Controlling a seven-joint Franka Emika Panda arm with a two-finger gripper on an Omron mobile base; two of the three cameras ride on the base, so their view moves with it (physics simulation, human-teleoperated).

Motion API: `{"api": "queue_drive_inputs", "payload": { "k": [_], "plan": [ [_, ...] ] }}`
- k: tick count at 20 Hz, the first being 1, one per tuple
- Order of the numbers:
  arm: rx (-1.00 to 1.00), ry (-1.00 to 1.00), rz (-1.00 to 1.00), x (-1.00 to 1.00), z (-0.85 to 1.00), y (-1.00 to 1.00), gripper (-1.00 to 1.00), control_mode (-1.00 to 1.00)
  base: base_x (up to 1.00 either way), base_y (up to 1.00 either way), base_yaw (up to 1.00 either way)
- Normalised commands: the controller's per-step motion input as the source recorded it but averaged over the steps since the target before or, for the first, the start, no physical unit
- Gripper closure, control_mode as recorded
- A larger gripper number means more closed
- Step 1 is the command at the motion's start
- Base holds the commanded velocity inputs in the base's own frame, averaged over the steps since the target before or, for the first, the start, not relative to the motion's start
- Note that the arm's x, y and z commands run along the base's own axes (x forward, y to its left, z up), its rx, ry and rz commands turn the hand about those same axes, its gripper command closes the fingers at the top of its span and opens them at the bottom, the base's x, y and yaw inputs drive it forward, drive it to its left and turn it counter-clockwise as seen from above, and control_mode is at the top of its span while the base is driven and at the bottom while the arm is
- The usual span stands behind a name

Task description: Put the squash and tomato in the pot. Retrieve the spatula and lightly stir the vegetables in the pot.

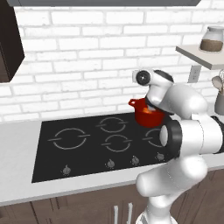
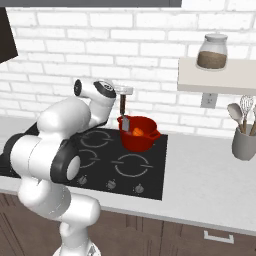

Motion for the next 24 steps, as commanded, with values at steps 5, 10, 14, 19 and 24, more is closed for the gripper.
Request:
{"api": "queue_drive_inputs", "payload": {
  "k": [5,10,14,19,24],
  "plan": [
    [0.0,0.0,0.02,0.43,-0.08,-0.2,1.0,-1.0,0.0,0.0,0.0],
    [0.0,0.0,0.04,0.1,-0.53,-0.01,1.0,-1.0,0.0,0.0,0.0],
    [0.0,-0.01,0.01,0.31,-0.51,0.0,1.0,-1.0,0.0,0.0,0.0],
    [0.0,-0.04,0.01,0.44,-0.28,-0.01,1.0,-1.0,0.0,0.0,0.0],
    [0.0,-0.08,0.01,0.25,-0.32,0.0,1.0,-1.0,0.0,0.0,0.0]
  ]
}}
